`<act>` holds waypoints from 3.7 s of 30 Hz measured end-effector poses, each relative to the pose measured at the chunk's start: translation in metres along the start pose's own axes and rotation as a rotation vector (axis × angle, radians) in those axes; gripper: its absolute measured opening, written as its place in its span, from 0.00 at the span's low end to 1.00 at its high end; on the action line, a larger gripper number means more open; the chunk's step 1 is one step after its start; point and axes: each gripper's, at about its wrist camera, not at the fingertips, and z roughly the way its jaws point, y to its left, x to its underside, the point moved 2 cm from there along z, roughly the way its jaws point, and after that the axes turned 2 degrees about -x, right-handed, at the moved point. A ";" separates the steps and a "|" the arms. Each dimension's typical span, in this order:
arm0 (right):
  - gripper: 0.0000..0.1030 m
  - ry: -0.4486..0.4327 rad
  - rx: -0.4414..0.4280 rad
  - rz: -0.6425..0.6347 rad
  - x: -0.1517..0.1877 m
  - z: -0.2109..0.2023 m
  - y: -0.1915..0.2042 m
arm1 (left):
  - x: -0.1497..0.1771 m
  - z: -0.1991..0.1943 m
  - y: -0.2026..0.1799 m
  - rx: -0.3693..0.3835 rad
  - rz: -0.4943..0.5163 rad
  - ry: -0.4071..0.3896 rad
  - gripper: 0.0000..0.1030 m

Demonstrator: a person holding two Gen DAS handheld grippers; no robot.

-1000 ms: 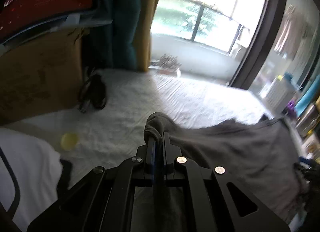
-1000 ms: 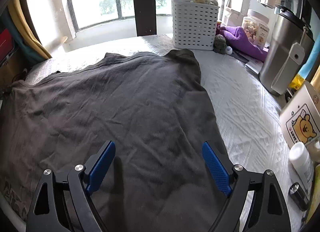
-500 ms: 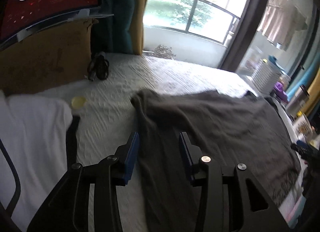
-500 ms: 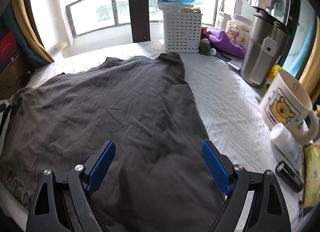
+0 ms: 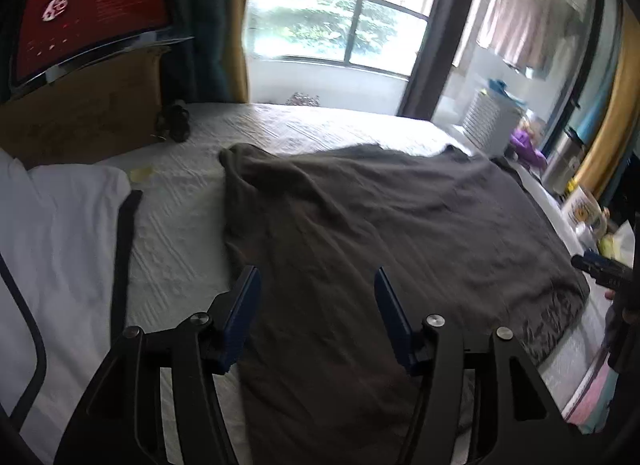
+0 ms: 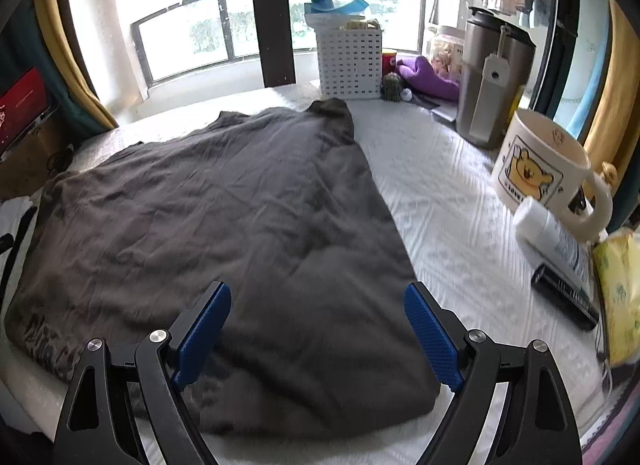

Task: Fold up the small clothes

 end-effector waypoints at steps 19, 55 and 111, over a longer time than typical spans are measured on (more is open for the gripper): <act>0.87 0.025 -0.047 0.118 0.061 -0.025 -0.028 | 0.023 -0.002 -0.081 0.093 0.135 0.039 0.57; 0.73 0.042 -0.112 -0.082 0.003 0.046 0.038 | 0.004 0.027 -0.044 0.016 0.024 0.111 0.57; 0.26 0.122 -0.411 -0.633 -0.004 0.019 0.362 | 0.046 -0.045 0.116 0.052 -0.203 -0.075 0.57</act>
